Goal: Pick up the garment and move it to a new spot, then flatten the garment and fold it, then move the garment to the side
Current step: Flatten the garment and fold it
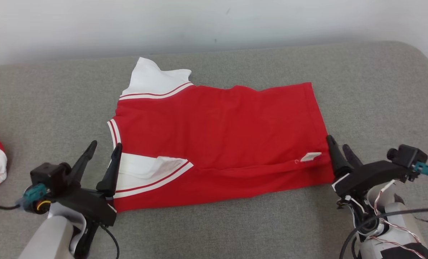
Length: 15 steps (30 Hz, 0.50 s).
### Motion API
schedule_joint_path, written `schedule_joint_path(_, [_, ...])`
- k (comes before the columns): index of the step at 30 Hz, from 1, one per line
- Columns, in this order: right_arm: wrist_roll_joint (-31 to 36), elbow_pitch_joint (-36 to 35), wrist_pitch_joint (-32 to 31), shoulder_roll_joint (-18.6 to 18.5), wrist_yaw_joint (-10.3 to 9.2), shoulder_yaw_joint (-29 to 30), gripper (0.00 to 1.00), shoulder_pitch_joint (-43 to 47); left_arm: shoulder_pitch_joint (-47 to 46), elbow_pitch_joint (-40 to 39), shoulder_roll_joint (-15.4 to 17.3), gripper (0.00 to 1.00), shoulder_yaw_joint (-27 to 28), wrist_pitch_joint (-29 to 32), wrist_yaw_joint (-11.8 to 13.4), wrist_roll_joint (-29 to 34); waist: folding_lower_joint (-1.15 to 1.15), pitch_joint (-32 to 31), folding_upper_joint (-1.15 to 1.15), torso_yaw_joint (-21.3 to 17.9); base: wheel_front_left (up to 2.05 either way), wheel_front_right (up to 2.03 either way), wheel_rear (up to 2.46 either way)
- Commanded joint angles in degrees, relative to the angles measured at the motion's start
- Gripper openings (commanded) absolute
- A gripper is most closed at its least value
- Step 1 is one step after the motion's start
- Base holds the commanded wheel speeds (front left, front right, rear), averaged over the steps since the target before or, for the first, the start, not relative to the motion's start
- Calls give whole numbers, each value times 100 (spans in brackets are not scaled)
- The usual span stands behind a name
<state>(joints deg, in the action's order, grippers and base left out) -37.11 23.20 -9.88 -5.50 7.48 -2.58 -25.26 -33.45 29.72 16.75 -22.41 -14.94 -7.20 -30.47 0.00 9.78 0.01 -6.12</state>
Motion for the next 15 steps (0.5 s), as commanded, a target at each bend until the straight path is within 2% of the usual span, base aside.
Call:
schedule_joint_path(1, [-17,-65,201,-102,3,-64,100,161,308,-204,-35,100,186,-31,54,118,0,-80,-1,43,0,0,0])
schedule_joint_path(7, [193,-365,654,-408,3,-324,100,640,1232,-1085,-210,100,791,-29,231,352,0,-220,-1,84,0,0,0])
schedule_joint_path(15, [569,-635,707,-573,3,-341,100,1213,2257,-1640,-364,100,1183,-30,297,501,0,-270,-1,112,0,0,0])
